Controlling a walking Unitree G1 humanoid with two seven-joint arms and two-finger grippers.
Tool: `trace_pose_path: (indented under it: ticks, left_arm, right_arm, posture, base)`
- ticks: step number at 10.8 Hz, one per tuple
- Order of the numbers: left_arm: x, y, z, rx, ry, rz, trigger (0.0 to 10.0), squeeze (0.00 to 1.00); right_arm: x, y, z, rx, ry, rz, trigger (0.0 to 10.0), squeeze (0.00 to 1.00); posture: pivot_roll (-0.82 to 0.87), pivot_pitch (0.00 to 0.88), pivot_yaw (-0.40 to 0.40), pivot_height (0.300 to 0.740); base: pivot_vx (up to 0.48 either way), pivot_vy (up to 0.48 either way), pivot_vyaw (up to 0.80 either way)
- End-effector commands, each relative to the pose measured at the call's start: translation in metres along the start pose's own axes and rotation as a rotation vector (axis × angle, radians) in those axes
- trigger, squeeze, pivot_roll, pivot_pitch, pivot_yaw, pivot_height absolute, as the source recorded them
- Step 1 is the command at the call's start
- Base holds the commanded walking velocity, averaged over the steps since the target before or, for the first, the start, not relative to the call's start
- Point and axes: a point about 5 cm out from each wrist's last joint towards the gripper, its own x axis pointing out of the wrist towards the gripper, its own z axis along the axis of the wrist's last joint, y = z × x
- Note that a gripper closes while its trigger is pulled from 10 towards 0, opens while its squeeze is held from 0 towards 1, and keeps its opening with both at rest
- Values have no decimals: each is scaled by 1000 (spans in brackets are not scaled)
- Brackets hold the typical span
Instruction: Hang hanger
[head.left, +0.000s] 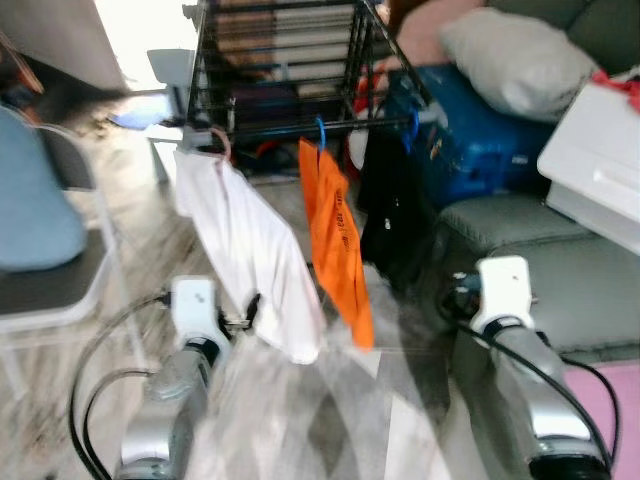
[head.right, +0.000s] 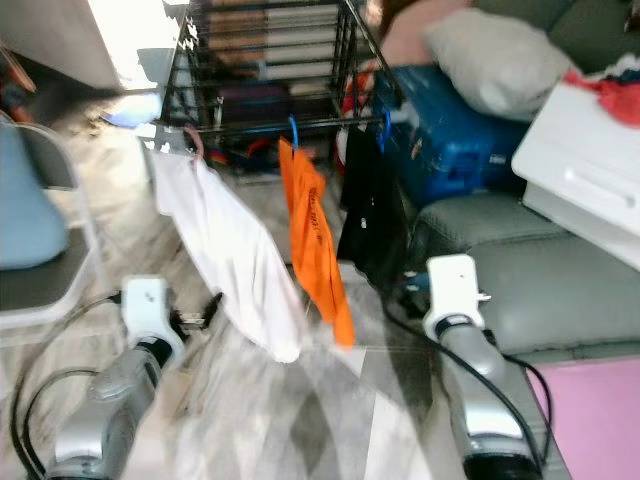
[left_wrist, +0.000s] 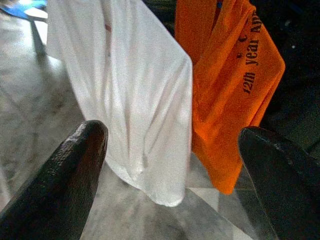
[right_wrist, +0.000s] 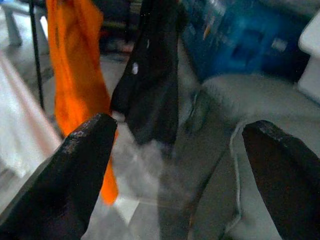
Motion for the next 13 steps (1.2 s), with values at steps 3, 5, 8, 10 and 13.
trace_pose_path:
  ticks: [3,5,8,10,13]
  left_arm:
    - [1,3,-9,1,2,28,10000,0]
    - [5,7,-9,-1,-25,63,10000,0]
    - [9,2,-5,-26,-38,40,10000,0]
    - [14,-1,-3,-10,-42,3,10000,0]
    - [17,-8,0,-15,-55,-12,10000,0]
  right_arm:
    - [3,13,-11,-14,37,59,10000,1000]
    - [6,19,-11,-22,30,80,10000,992]
    - [0,20,-13,-8,13,77,10000,800]
    - [-4,28,-16,-4,10,84,10000,647]
    - [-3,27,-14,-5,2,86,10000,620]
  posture:
    - [-181,0,45,740]
    - [-188,0,54,740]
    - [-209,0,86,740]
    - [-218,0,100,740]
    - [-214,0,99,740]
  base:
    - [-186,0,0]
    - [0,0,0]
    - [0,0,0]
    - [0,212,0]
    - [0,480,0]
